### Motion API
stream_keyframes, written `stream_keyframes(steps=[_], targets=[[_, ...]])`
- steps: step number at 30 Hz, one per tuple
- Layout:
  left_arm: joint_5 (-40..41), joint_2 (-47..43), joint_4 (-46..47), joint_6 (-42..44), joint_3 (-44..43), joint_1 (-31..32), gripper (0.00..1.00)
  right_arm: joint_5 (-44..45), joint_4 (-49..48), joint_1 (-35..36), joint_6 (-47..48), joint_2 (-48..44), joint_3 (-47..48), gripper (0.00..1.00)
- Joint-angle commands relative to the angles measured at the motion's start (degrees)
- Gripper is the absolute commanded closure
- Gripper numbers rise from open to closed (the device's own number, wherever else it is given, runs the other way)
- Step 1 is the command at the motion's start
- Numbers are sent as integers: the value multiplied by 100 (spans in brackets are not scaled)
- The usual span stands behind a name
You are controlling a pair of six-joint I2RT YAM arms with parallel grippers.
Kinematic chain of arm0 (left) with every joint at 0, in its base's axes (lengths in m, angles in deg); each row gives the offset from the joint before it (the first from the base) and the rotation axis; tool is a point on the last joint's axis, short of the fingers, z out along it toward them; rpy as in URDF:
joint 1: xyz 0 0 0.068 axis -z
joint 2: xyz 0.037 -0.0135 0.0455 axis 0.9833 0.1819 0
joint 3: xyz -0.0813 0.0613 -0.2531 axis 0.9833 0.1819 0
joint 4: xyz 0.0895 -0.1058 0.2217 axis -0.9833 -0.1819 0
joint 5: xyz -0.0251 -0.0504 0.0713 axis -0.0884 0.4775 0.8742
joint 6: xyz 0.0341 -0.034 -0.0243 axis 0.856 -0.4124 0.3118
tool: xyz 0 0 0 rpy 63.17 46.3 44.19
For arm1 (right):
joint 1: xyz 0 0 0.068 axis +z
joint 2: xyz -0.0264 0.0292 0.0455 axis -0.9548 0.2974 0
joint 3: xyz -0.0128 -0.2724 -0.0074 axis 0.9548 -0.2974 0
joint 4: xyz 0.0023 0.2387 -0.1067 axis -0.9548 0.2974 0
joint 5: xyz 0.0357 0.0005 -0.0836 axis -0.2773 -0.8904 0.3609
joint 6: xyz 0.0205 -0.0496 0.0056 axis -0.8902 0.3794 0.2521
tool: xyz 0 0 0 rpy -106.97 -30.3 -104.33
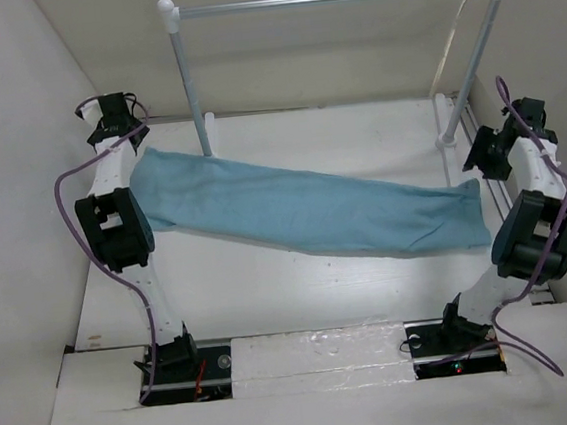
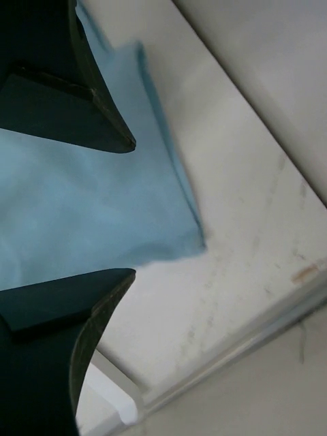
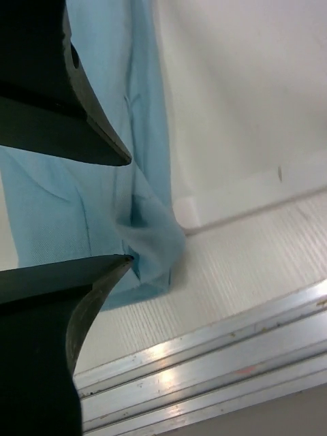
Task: Place the trousers on the hanger
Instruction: Fold the trousers at the center of the board.
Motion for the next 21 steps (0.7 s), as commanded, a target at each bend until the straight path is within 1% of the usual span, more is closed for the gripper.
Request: stream_keyframes(steps=[1, 2, 3, 4, 5, 6, 7, 8, 9, 10, 11, 12, 13, 14, 15, 16, 17, 18, 19, 21], targets=[[392, -1266, 160, -121, 952, -44, 36, -227, -313, 500, 222, -1296, -432, 41], [464, -1478, 204, -330, 1242, -131, 40, -427, -375, 597, 205, -1527, -616, 46], [499, -1646, 230, -437, 1863, -184, 42, -603, -532, 738, 196, -1721, -818, 67], [439, -2013, 265, -551, 2217, -254, 44, -762, -586, 913, 187, -1905, -1159, 86], [282, -2164, 405, -648, 2517, -498, 49, -842, -586, 1428, 204, -2212, -1311, 100], [63, -2288, 502, -779, 3094, -649, 53, -816, -612, 1746, 231, -2354, -1460, 100], [-627, -2480, 581, -833, 3361, -816, 54, -807, -630, 2063, 248, -2451, -1749, 100], [-1034, -2517, 861, -868, 3590, -1000, 60, -807, -656, 2666, 266, -2635, -1917, 100], [-1421, -2631, 985, -982, 4070, -1306, 64, -746, -726, 2960, 205, -2715, -2084, 100], [-1860, -2675, 1056, -1009, 4258, -1388, 69, -702, -788, 3206, 152, -2803, -2268, 100], [-1804, -2824, 918, -983, 4608, -1388, 79, -850, -1049, 3844, -31, -2960, -2879, 82], [-1786, -2886, 951, -939, 4751, -1388, 78, -860, -1139, 4050, -94, -2979, -2999, 74], [-1794, -2948, 951, -922, 4883, -1388, 78, -860, -1209, 4253, -94, -2962, -3000, 74], [-1812, -3000, 1003, -921, 5032, -1388, 73, -843, -1262, 4455, -121, -2945, -3078, 66], [-1820, -3010, 952, -913, 5112, -1467, 70, -764, -1280, 4639, -138, -2901, -3122, 53], [-1829, -2923, 873, -921, 5139, -1563, 67, -650, -1246, 4963, -156, -2805, -3123, 49], [-1829, -2852, 794, -904, 5130, -1564, 60, -493, -1245, 5071, -156, -2778, -3123, 45], [-1873, -2782, 723, -869, 5139, -1643, 54, -508, -1228, 5133, -139, -2743, -3123, 37], [-1952, -2642, 766, -834, 5130, -1643, 51, -561, -1262, 5133, -138, -2716, -3175, 36], [-1900, -2518, 836, -807, 5113, -1643, 50, -631, -1350, 5247, -191, -2725, -3298, 36]])
